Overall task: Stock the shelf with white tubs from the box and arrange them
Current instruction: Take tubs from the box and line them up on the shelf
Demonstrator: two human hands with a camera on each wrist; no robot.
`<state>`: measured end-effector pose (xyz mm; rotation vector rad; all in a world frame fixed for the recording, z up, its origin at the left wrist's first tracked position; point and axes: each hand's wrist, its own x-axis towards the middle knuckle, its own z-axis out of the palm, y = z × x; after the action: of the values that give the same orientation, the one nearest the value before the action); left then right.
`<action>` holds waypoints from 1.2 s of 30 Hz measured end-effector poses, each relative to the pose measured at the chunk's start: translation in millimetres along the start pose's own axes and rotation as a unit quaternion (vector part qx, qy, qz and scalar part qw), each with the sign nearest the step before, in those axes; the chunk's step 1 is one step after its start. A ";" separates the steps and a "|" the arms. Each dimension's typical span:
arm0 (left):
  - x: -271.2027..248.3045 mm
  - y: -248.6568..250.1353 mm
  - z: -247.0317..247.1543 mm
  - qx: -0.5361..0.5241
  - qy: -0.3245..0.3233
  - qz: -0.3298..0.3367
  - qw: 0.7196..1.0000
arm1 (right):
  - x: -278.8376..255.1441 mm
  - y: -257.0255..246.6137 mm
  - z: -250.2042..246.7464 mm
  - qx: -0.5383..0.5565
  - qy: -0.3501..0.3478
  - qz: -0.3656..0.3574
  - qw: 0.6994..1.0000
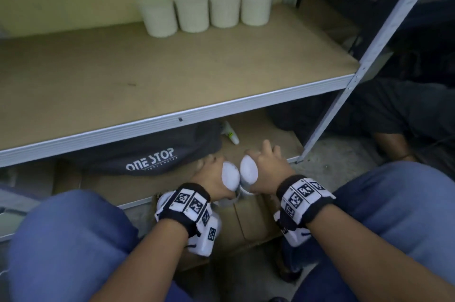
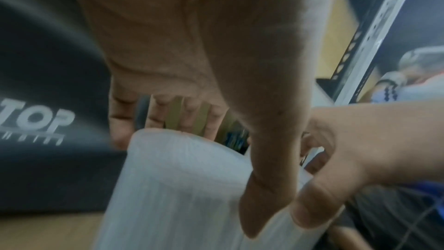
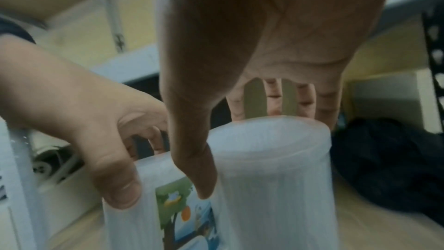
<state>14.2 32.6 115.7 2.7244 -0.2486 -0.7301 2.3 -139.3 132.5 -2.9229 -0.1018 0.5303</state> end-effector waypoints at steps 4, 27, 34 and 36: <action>-39.6 3.6 -56.9 -0.027 0.046 0.021 0.998 | -23.6 -22.2 -53.6 0.022 0.063 -0.042 0.997; -88.3 -21.7 -234.8 -0.089 0.318 -0.018 0.944 | 11.8 -118.2 -190.2 0.183 0.234 -0.148 0.943; -60.9 -35.1 -224.5 -0.123 0.315 -0.042 0.940 | 49.7 -124.1 -176.2 0.167 0.210 -0.131 0.954; -58.5 -37.4 -221.9 -0.126 0.316 -0.039 0.940 | 52.7 -123.3 -171.8 0.164 0.222 -0.130 0.952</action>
<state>80.8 137.3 312.3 2.5650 0.0966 0.1171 107.9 -39.3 294.8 -2.5688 -0.3026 -0.1436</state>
